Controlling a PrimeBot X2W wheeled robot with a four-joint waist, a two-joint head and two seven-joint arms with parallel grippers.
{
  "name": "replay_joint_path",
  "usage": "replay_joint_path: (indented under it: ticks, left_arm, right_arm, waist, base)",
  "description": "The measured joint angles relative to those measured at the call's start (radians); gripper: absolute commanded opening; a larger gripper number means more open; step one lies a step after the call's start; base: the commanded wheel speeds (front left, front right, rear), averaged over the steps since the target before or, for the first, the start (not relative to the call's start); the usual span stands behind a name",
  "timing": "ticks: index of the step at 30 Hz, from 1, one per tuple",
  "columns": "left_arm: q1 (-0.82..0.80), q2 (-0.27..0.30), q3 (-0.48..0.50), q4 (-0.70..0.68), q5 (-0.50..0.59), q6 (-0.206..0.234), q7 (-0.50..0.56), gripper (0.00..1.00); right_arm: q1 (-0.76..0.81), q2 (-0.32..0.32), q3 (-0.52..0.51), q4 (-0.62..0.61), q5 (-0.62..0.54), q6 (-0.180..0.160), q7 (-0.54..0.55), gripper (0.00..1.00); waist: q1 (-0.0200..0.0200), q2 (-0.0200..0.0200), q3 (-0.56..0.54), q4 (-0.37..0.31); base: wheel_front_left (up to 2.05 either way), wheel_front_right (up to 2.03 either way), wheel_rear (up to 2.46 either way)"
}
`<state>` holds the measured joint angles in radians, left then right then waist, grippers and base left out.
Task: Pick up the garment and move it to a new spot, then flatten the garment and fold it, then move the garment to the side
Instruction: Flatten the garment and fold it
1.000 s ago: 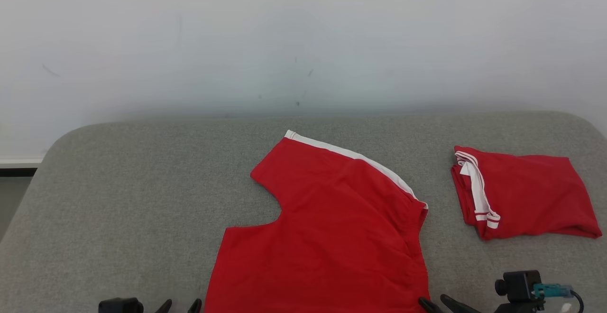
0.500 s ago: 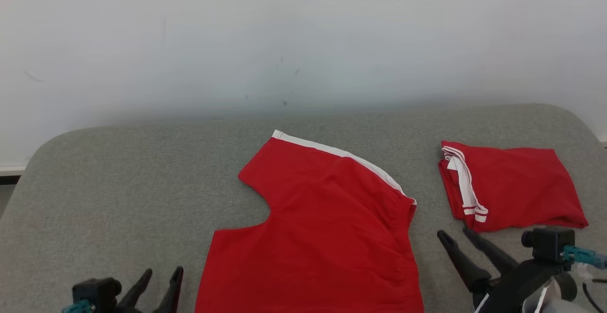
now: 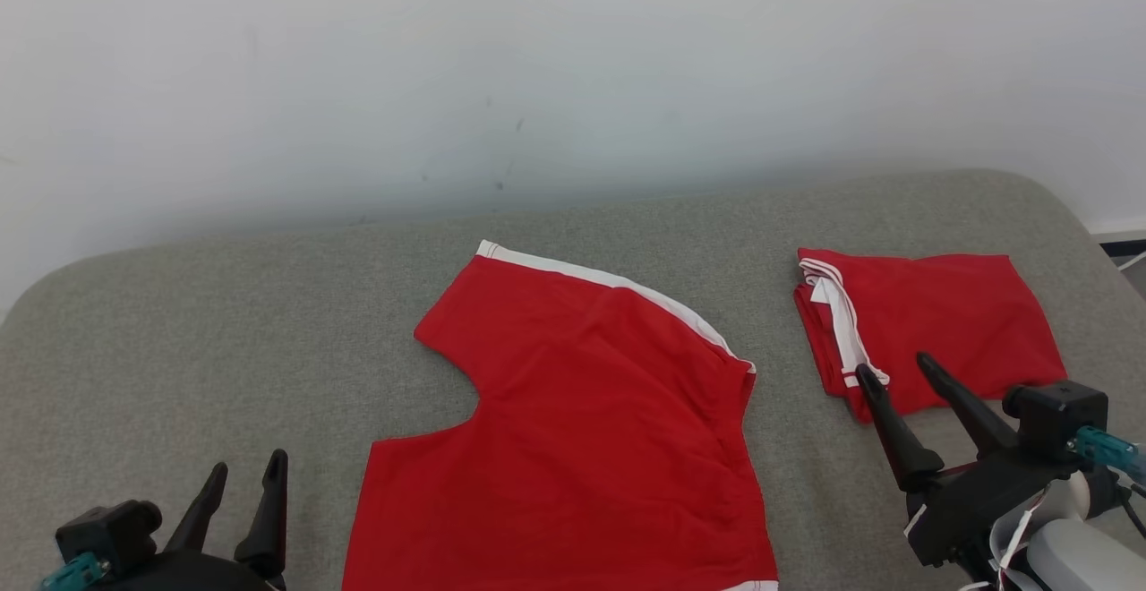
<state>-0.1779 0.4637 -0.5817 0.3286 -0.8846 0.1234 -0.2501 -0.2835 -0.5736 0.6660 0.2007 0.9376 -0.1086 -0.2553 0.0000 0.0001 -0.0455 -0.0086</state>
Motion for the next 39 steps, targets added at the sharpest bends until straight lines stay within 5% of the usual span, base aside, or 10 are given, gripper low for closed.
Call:
replay_joint_path:
  ticks: [14,39]
  left_arm:
    - [0.087,-0.09,0.177,-0.028,0.171,0.001,0.0,1.0]
    - [0.156,-0.171,0.288,-0.077,0.389,0.001,0.0,1.0]
  right_arm:
    - [0.082,0.063,-0.137,0.008,-0.164,-0.016,0.0,1.0]
    - [0.156,0.172,-0.28,0.02,-0.349,-0.016,0.0,1.0]
  waist:
    - [0.0,0.0,0.005,-0.013]
    - [0.0,0.0,0.017,-0.021]
  base:
    - [0.0,0.0,0.0]
    - [0.0,0.0,0.0]
